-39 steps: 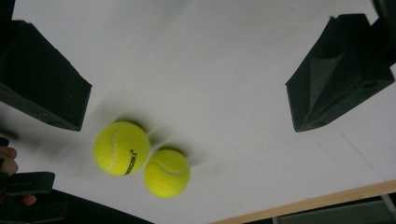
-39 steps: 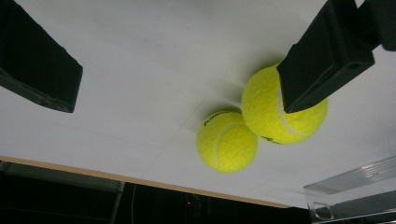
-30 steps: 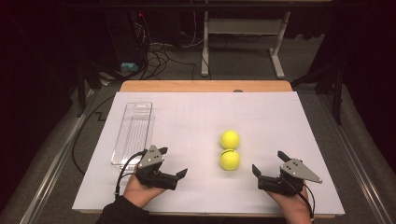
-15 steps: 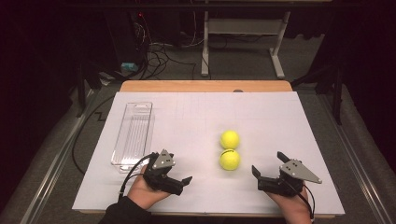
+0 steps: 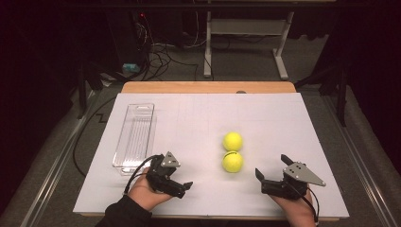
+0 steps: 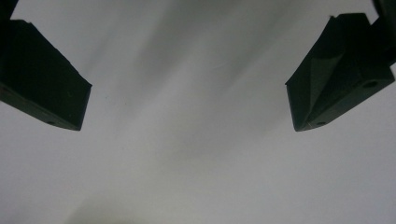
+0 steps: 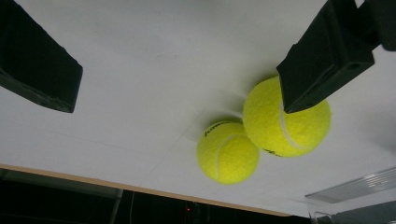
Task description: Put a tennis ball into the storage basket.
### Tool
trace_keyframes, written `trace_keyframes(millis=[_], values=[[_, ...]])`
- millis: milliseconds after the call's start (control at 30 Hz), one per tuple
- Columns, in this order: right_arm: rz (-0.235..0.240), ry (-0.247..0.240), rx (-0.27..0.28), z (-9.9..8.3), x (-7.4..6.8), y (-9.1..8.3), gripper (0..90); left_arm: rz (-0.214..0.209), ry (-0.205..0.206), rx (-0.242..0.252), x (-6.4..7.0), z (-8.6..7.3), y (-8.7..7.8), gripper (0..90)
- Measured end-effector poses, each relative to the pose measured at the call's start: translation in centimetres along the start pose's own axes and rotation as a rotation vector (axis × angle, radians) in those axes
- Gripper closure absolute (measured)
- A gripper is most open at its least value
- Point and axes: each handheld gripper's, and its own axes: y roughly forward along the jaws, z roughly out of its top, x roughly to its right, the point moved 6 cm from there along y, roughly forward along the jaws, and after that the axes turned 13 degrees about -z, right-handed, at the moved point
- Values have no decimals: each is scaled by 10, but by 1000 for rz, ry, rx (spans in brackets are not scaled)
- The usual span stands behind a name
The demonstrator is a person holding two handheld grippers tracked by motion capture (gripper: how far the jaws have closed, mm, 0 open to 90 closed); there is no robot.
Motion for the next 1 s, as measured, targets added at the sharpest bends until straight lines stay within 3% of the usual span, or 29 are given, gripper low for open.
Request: trace_keyframes(millis=[233, 267, 433, 633, 1000], values=[[8, 5, -6, -1, -1, 0, 0, -30, -12, -131, 4, 4, 3, 11], [11, -3, -6, -1, -2, 0, 0, -37, -13, -168, 5, 6, 3, 13], [13, -2, -6, -1, -4, 0, 0, -44, -32, -225, 5, 10, 3, 18], [15, 3, -4, -1, -3, -1, 0, -23, -17, -335, 4, 18, 2, 20], [18, 1, -5, -2, -4, -1, 0, -48, -64, -424, 1, 25, 4, 19]])
